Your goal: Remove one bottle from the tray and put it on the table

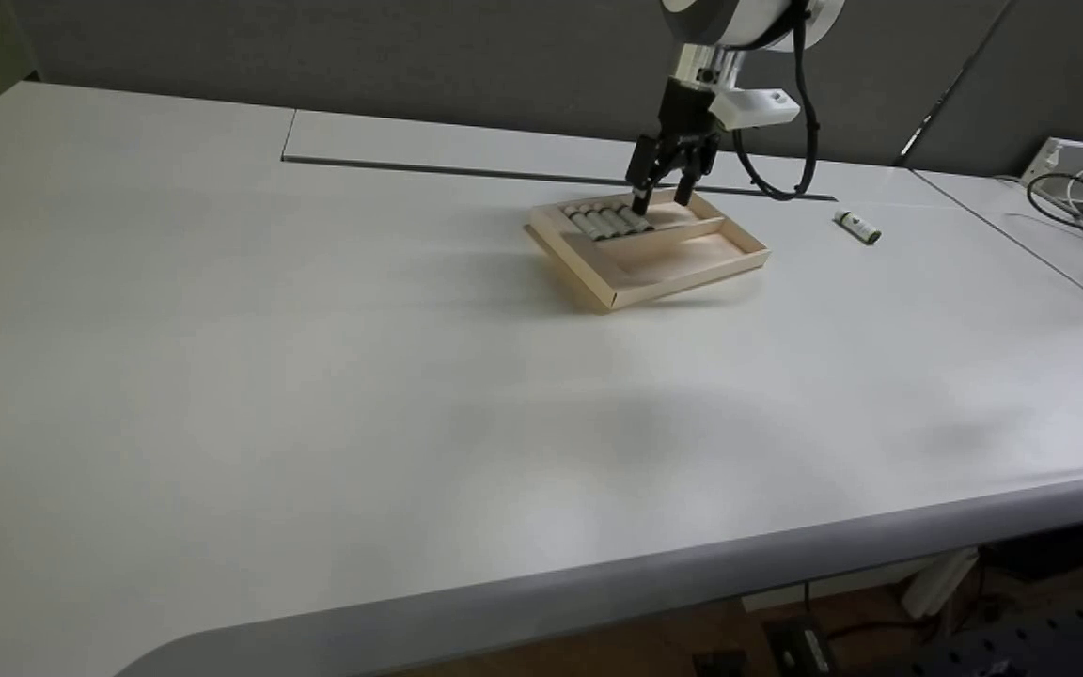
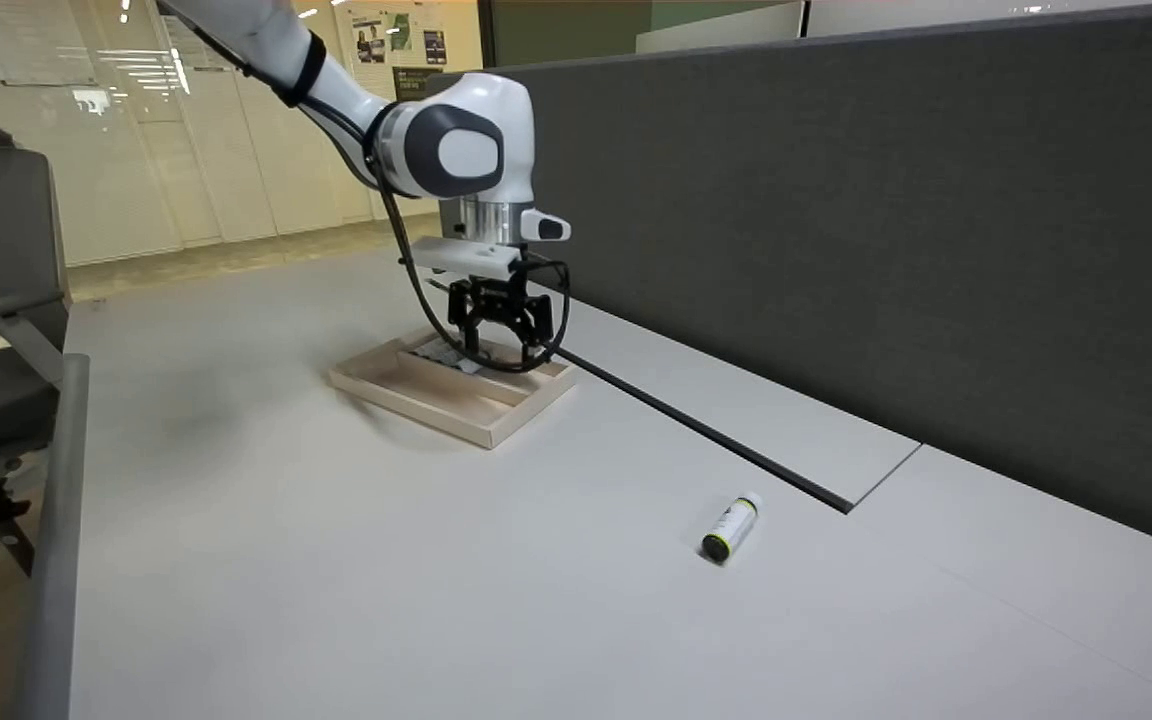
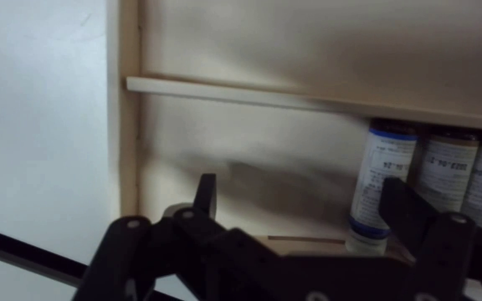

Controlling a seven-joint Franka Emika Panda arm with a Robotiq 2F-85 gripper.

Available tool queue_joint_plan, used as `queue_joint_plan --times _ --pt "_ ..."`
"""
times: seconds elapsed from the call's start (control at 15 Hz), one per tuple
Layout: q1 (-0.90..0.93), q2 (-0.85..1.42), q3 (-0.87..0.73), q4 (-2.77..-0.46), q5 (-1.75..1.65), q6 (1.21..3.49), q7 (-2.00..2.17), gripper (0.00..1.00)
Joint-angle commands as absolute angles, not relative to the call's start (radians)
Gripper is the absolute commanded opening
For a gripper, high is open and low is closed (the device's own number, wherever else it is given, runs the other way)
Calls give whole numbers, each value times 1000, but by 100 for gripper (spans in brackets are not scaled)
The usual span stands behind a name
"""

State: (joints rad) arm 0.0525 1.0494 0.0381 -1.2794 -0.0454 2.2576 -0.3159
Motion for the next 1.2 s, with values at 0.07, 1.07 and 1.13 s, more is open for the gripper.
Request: queue_joint_plan --times 0.07,1.07,1.13 --pt "48 1053 20 -1234 -87 2235 -277 100" --pt "47 1080 69 -1204 -67 2213 -299 100" --pt "47 1083 70 -1204 -66 2213 -299 100"
